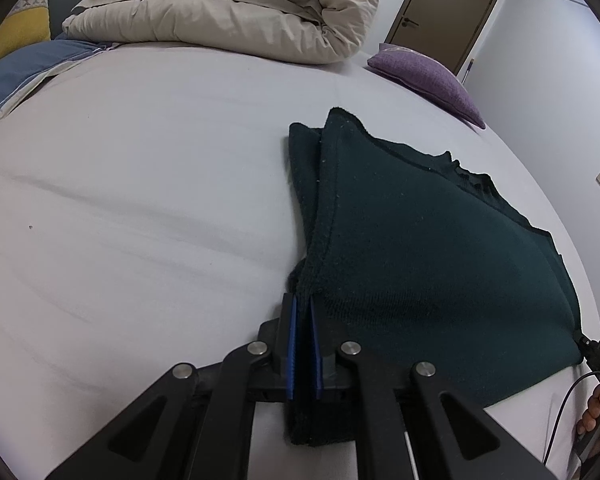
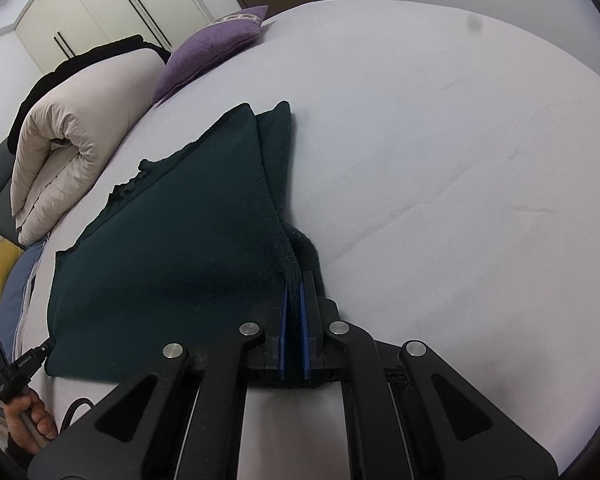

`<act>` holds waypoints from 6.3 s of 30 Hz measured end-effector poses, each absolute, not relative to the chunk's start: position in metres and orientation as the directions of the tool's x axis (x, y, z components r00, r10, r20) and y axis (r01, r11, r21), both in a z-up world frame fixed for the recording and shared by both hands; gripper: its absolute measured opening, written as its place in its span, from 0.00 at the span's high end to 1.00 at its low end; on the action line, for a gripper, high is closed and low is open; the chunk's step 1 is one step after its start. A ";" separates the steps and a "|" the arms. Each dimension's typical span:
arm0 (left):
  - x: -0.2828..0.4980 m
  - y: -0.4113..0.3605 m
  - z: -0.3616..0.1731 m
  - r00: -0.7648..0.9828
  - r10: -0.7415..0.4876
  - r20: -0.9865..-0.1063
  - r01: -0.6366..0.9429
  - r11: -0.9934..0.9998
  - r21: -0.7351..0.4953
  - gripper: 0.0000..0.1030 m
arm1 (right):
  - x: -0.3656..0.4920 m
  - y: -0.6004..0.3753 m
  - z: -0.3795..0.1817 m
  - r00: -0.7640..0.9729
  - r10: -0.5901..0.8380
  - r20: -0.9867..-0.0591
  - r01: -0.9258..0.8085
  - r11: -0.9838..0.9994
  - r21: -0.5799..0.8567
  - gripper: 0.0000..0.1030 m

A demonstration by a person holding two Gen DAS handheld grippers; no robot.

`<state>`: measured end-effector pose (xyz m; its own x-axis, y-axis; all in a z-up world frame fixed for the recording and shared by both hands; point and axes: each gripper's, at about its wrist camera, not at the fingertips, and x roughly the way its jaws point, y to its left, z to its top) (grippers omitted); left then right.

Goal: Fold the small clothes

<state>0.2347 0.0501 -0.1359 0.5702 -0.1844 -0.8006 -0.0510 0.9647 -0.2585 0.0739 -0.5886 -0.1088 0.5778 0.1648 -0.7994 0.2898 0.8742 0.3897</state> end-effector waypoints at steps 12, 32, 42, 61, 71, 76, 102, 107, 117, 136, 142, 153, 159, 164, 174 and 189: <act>0.242 0.029 -0.071 0.698 -0.114 -0.707 -0.033 0.981 -0.191 0.68 | 0.059 -0.601 -0.045 0.727 0.046 -0.685 0.333 0.849 0.410 0.42; 0.381 -0.022 -0.147 0.622 -0.218 -0.752 0.050 0.970 -0.240 0.60 | 0.263 -0.551 -0.175 0.674 0.592 -0.442 0.171 0.457 0.873 0.88; 0.357 -0.023 -0.119 0.629 -0.139 -0.765 0.020 0.986 -0.163 0.62 | 0.198 -0.634 -0.148 0.777 0.227 -0.587 0.416 0.514 0.750 0.78; 0.256 -0.043 -0.137 0.616 -0.134 -0.777 0.090 0.991 -0.100 0.38 | 0.138 -0.532 -0.187 0.662 0.523 -0.537 0.222 0.547 0.807 0.81; 0.253 -0.044 -0.138 0.618 -0.130 -0.775 0.092 0.991 -0.092 0.37 | 0.078 -0.618 -0.171 0.746 0.283 -0.603 0.389 0.551 0.739 0.76; 0.252 -0.046 -0.139 0.621 -0.125 -0.774 0.093 0.992 -0.086 0.37 | 0.065 -0.601 -0.145 0.740 0.204 -0.641 0.416 0.610 0.674 0.64; 0.255 -0.043 -0.140 0.619 -0.153 -0.770 0.100 0.988 -0.116 0.36 | 0.241 -0.454 -0.168 0.600 0.593 -0.537 0.102 0.609 0.786 0.55; 0.257 -0.027 -0.120 0.588 -0.230 -0.775 0.088 0.971 -0.221 0.50 | 0.233 -0.505 -0.173 0.689 0.464 -0.556 0.237 0.581 0.778 0.62; 0.332 -0.041 -0.085 0.622 -0.272 -0.735 0.112 0.959 -0.260 0.50 | 0.241 -0.469 -0.119 0.684 0.514 -0.519 0.130 0.613 0.779 0.40; 0.311 -0.070 -0.088 0.580 -0.412 -0.703 0.144 0.901 -0.410 0.43 | 0.207 -0.572 -0.138 0.727 0.277 -0.628 0.325 0.667 0.670 0.35; 0.311 -0.143 -0.113 0.475 -0.472 -0.743 0.217 0.881 -0.421 0.43 | 0.196 -0.564 -0.172 0.646 0.351 -0.678 0.368 0.635 0.679 0.35; 0.315 -0.143 -0.141 0.453 -0.484 -0.749 0.215 0.874 -0.435 0.45 | 0.215 -0.523 -0.198 0.576 0.538 -0.616 0.341 0.527 0.779 0.75; 0.310 -0.140 -0.141 0.457 -0.481 -0.748 0.209 0.875 -0.436 0.46 | 0.229 -0.503 -0.204 0.600 0.465 -0.651 0.380 0.550 0.743 0.83; 0.314 -0.126 -0.142 0.435 -0.537 -0.723 0.183 0.839 -0.513 0.50 | 0.232 -0.483 -0.162 0.603 0.343 -0.720 0.382 0.668 0.638 0.84; 0.314 0.013 -0.140 0.531 -0.672 -0.517 -0.097 0.557 -0.825 0.28 | 0.283 -0.246 -0.076 0.523 0.327 -0.787 -0.157 0.945 0.288 0.84; 0.336 -0.041 -0.126 0.398 -0.672 -0.625 -0.047 0.666 -0.745 0.20 | 0.257 -0.189 -0.103 0.504 0.334 -0.797 -0.340 0.925 0.172 0.84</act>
<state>0.3355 -0.0408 -0.1258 0.3978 -0.6716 -0.6251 -0.0466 0.6657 -0.7448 0.2568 -0.1888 -0.1027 0.5036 0.3337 -0.7969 -0.3400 0.9245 0.1723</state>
